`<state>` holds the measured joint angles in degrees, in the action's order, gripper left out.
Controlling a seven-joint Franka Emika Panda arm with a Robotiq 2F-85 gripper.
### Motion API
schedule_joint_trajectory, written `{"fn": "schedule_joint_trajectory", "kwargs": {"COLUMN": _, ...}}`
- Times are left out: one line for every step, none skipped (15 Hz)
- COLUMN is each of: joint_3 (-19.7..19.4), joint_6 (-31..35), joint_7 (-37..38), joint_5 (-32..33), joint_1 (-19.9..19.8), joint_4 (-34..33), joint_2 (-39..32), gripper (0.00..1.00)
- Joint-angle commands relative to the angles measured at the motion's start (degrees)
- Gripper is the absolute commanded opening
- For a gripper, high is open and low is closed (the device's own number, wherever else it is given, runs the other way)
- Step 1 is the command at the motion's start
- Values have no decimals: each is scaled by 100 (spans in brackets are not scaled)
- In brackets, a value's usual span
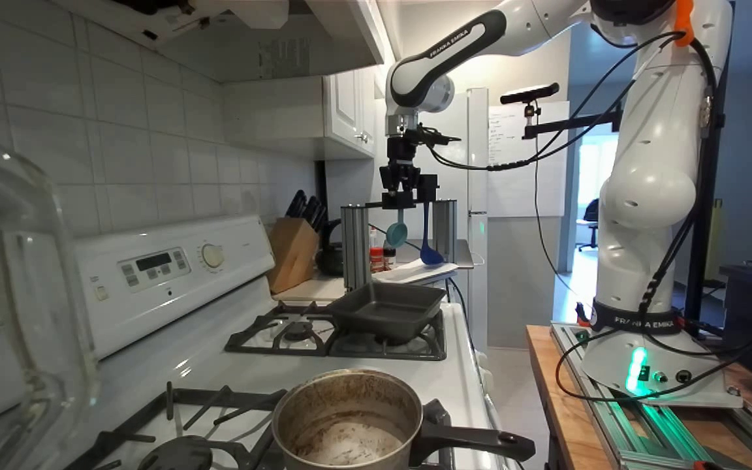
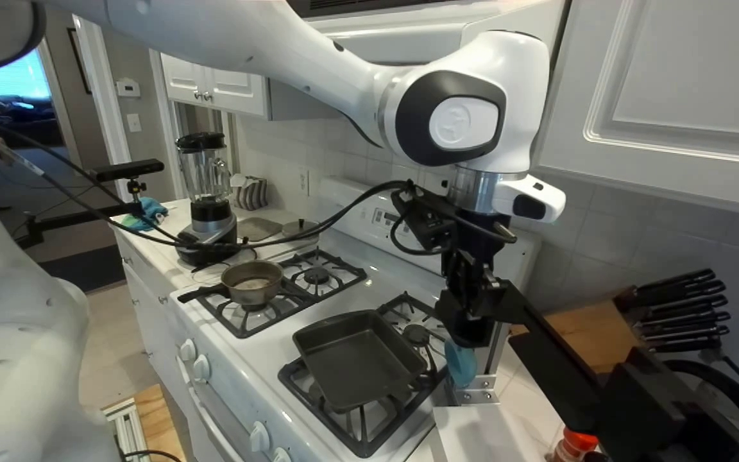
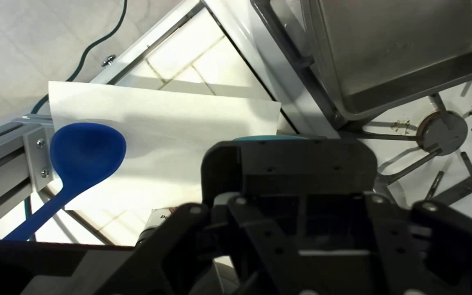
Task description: Pick up the blue spoon and scoop some of the contents in the pot and pour them in the bowl
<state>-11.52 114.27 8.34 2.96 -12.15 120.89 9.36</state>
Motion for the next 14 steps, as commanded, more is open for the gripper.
{"fn": "schedule_joint_trajectory", "kwargs": {"joint_3": -38, "joint_6": 9, "joint_7": 0, "joint_5": -9, "joint_1": -43, "joint_4": -144, "joint_2": -151, "gripper": 22}}
{"fn": "schedule_joint_trajectory", "kwargs": {"joint_3": -58, "joint_6": 10, "joint_7": -12, "joint_5": -45, "joint_1": -51, "joint_4": -171, "joint_2": -180, "gripper": 22}}
{"fn": "schedule_joint_trajectory", "kwargs": {"joint_3": -74, "joint_6": -5, "joint_7": -11, "joint_5": -68, "joint_1": -59, "joint_4": -207, "joint_2": -208, "gripper": 22}}
{"fn": "schedule_joint_trajectory", "kwargs": {"joint_3": -88, "joint_6": -25, "joint_7": -13, "joint_5": -65, "joint_1": -66, "joint_4": -249, "joint_2": -243, "gripper": 22}}
{"fn": "schedule_joint_trajectory", "kwargs": {"joint_3": -103, "joint_6": -43, "joint_7": -8, "joint_5": -65, "joint_1": -77, "joint_4": -312, "joint_2": -276, "gripper": 22}}
{"fn": "schedule_joint_trajectory", "kwargs": {"joint_3": -117, "joint_6": -49, "joint_7": -3, "joint_5": -77, "joint_1": -86, "joint_4": -351, "joint_2": -292, "gripper": 22}}
{"fn": "schedule_joint_trajectory", "kwargs": {"joint_3": -125, "joint_6": -98, "joint_7": -10, "joint_5": -57, "joint_1": -91, "joint_4": -408, "joint_2": -292, "gripper": 22}}
{"fn": "schedule_joint_trajectory", "kwargs": {"joint_3": -136, "joint_6": -144, "joint_7": -38, "joint_5": -74, "joint_1": -87, "joint_4": -448, "joint_2": -296, "gripper": 22}}
{"fn": "schedule_joint_trajectory", "kwargs": {"joint_3": -137, "joint_6": -144, "joint_7": -23, "joint_5": -36, "joint_1": -86, "joint_4": -451, "joint_2": -287, "gripper": 22}}
{"fn": "schedule_joint_trajectory", "kwargs": {"joint_3": -138, "joint_6": -171, "joint_7": -18, "joint_5": -34, "joint_1": -84, "joint_4": -454, "joint_2": -278, "gripper": 22}}
{"fn": "schedule_joint_trajectory", "kwargs": {"joint_3": -135, "joint_6": -185, "joint_7": -31, "joint_5": -22, "joint_1": -81, "joint_4": -443, "joint_2": -253, "gripper": 22}}
{"fn": "schedule_joint_trajectory", "kwargs": {"joint_3": -136, "joint_6": -204, "joint_7": -44, "joint_5": -43, "joint_1": -78, "joint_4": -444, "joint_2": -235, "gripper": 22}}
{"fn": "schedule_joint_trajectory", "kwargs": {"joint_3": -136, "joint_6": -181, "joint_7": -17, "joint_5": -41, "joint_1": -81, "joint_4": -449, "joint_2": -222, "gripper": 22}}
{"fn": "schedule_joint_trajectory", "kwargs": {"joint_3": -138, "joint_6": -201, "joint_7": -11, "joint_5": -37, "joint_1": -85, "joint_4": -481, "joint_2": -213, "gripper": 22}}
